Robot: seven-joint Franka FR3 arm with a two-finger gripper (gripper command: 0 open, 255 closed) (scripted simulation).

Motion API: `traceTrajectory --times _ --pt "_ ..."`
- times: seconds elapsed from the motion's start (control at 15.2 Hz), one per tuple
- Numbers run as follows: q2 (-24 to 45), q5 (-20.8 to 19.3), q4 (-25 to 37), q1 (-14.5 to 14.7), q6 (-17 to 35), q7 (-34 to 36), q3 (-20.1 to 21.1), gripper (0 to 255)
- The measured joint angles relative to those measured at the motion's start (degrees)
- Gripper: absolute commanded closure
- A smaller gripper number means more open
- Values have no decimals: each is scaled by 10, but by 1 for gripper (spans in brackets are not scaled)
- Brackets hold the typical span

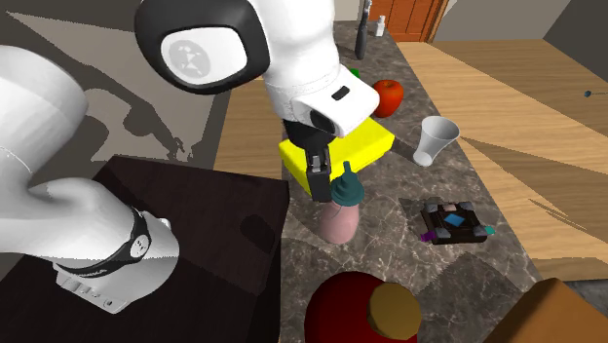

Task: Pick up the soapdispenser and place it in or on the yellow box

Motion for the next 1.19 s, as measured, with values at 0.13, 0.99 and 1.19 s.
traceTrajectory --times 0.13,0.99,1.19 --pt "61 -23 4 -28 69 32 40 0" --pt "223 -303 26 -275 212 239 221 0" --pt "224 -306 26 -277 212 242 222 255"
